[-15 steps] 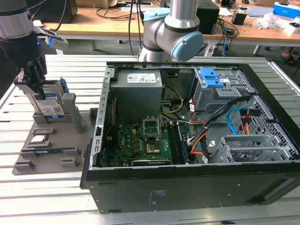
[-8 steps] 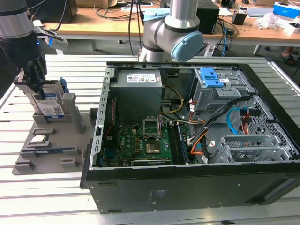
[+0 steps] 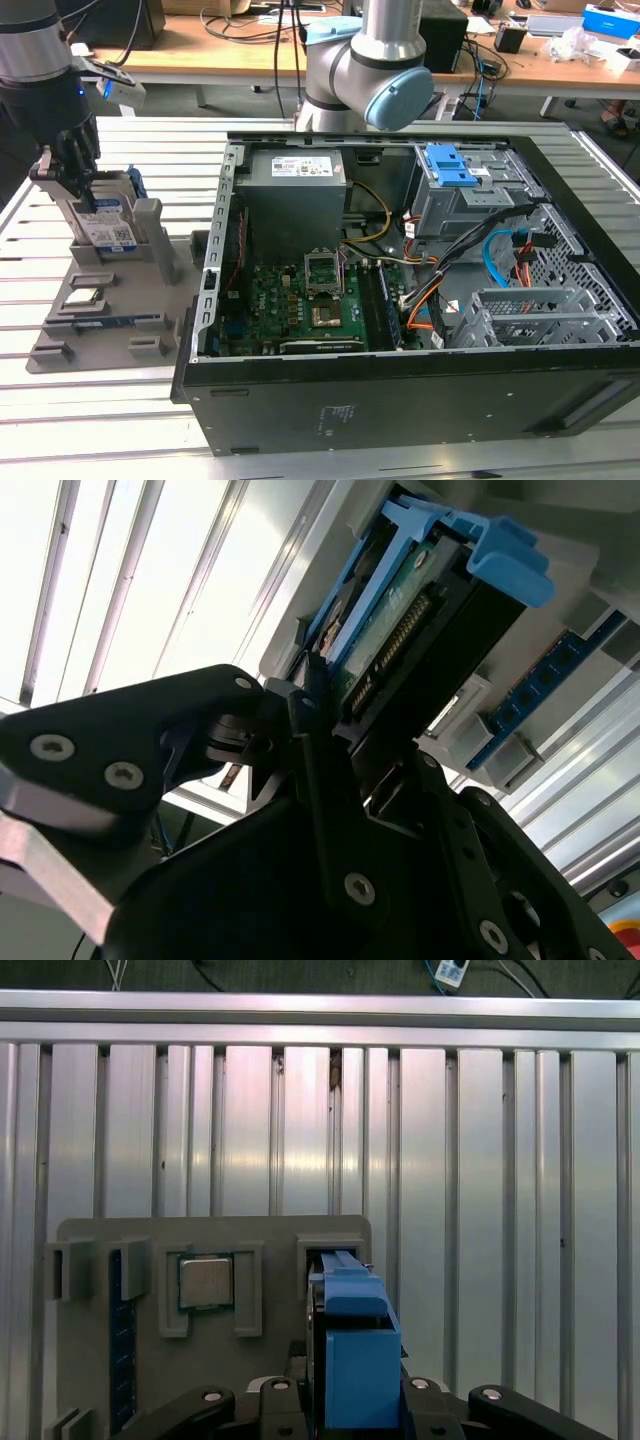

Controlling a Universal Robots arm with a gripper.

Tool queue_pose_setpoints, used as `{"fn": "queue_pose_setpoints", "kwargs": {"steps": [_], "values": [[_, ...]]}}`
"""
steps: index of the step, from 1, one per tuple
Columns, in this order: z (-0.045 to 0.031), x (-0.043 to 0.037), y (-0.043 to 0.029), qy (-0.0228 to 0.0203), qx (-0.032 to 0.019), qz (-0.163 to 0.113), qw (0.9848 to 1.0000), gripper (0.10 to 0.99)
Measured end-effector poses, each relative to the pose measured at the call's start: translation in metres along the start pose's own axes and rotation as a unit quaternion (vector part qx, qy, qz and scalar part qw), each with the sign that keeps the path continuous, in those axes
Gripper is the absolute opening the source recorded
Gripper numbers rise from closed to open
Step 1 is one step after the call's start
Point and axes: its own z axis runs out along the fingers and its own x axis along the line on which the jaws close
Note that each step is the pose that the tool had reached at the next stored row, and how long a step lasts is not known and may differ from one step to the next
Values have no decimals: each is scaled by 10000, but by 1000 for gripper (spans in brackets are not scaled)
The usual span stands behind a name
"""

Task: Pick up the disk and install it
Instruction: 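Pick up the disk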

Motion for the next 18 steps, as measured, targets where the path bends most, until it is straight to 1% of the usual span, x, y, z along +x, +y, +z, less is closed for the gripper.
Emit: {"fn": "queue_pose_setpoints", "kwargs": {"steps": [6,8,11,13,15,16,18], "values": [[-47,1,2,0,0,0,10000,365],[-88,1,4,0,1,0,10000,365],[-119,1,6,0,0,0,10000,365],[-175,2,7,0,1,0,10000,365],[-199,2,9,0,0,0,10000,365],[-226,2,10,0,0,0,10000,365],[-254,2,11,0,0,0,10000,365]]}}
